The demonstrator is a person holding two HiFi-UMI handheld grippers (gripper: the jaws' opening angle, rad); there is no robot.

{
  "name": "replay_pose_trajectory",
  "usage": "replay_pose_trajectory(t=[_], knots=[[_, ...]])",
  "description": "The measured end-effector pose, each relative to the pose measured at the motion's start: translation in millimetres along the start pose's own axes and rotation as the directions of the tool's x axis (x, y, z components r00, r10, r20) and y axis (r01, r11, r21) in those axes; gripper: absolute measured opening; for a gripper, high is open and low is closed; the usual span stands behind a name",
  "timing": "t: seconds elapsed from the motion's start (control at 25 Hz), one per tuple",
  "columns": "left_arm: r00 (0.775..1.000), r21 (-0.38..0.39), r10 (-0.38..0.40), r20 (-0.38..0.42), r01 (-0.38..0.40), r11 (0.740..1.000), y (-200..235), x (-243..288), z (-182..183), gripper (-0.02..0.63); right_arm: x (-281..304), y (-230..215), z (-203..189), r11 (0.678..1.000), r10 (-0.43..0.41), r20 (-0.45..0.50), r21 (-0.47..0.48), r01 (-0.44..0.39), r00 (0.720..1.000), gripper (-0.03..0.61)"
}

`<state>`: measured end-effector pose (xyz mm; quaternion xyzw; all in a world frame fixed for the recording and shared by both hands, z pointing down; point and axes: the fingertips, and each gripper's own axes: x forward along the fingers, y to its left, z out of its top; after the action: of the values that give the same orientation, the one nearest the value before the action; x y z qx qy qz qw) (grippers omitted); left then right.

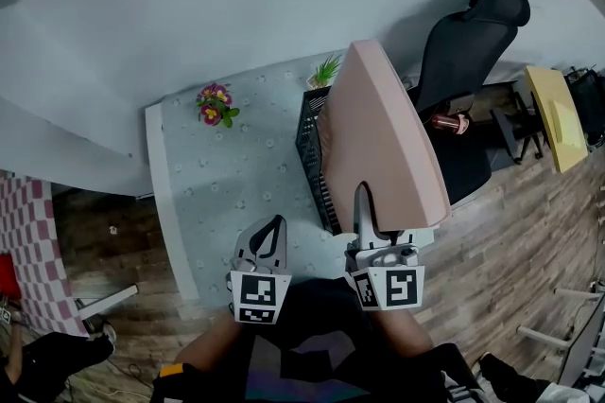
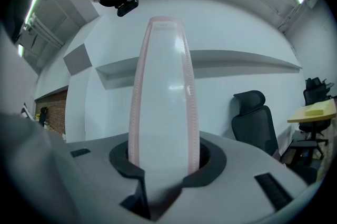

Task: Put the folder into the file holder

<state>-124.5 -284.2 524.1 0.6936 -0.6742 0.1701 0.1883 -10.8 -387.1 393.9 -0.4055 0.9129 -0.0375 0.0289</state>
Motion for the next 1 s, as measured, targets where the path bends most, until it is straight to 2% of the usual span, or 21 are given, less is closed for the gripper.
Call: replay_pose_trajectory(t=[0.12, 0.52, 1.0], knots=[[1.0, 0.0, 0.0, -0.008, 0.0, 1.0, 0, 3, -2, 0.006, 1, 4, 0, 1.0, 0.006, 0.012, 0.028, -0.007, 1.0, 0.146], [0.999, 0.005, 0.009, -0.033, -0.008, 1.0, 5, 1, -11, 0.006, 4, 4, -22, 1.0, -0.01, 0.04, 0.001, 0.01, 0.999, 0.15], [0.999, 0.008, -0.002, -0.048, 0.002, 1.0, -1, 8, -17, 0.006, 3, 1, -84, 0.999, 0.005, -0.06, -0.036, -0.007, 0.998, 0.173]])
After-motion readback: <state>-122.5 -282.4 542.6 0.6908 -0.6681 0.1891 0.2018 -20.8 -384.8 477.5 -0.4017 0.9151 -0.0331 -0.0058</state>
